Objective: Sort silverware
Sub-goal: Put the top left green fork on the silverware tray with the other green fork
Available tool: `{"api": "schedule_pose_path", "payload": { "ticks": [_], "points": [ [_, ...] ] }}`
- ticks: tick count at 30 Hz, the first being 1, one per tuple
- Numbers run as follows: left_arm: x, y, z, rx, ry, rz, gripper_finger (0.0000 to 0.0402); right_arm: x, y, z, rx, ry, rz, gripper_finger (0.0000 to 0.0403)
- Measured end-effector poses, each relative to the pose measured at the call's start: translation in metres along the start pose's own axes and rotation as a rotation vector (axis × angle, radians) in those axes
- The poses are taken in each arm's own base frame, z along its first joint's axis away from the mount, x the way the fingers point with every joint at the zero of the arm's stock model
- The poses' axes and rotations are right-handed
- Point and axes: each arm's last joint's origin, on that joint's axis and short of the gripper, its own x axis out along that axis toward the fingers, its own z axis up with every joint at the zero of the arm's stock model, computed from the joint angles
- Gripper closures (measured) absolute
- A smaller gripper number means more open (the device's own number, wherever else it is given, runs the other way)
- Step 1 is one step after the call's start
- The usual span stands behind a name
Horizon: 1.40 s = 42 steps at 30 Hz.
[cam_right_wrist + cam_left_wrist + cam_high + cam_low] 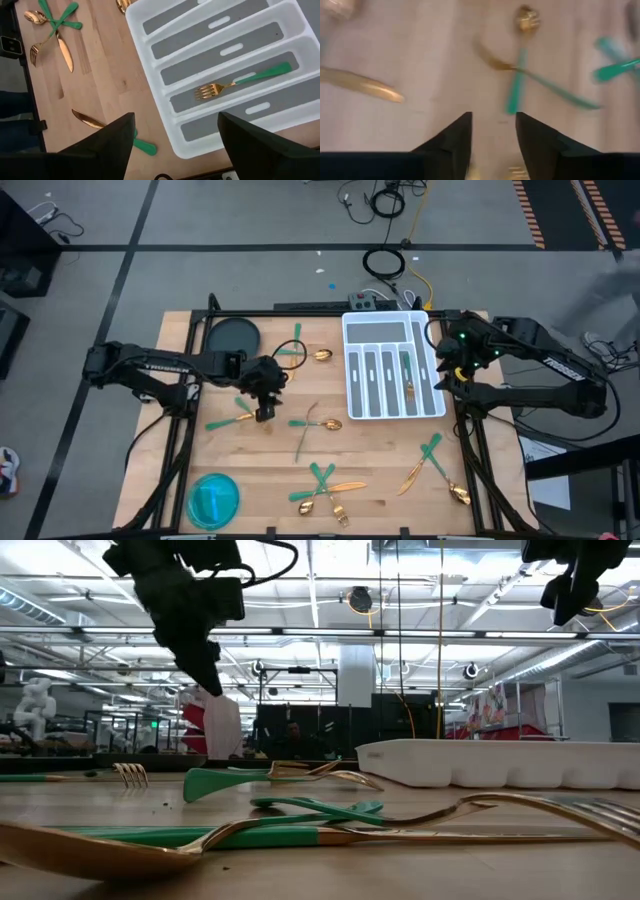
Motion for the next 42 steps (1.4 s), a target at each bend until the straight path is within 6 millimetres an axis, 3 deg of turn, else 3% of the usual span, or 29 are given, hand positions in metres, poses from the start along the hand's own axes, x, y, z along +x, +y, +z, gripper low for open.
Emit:
{"api": "schedule_pose_path", "payload": {
  "ticks": [4,14,23,42],
  "points": [
    [0.001,-0.016,-0.01,0.257,0.081,0.1,0.022,0.002,0.0,0.002,0.01,0.012,0.004,0.0126],
    [0.002,-0.034,-0.032,0.453,0.237,0.075,0.0219,0.004,-0.001,0.004,0.059,0.021,0.007,0.0126],
    [0.024,-0.03,-0.054,0.438,0.215,0.054,0.0219,0.008,-0.002,0.009,0.091,0.029,0.006,0.0126],
    [0.045,-0.036,-0.088,0.482,0.214,0.025,0.0219,0.014,-0.004,0.016,0.103,0.045,0.005,0.0126]
  ]
}}
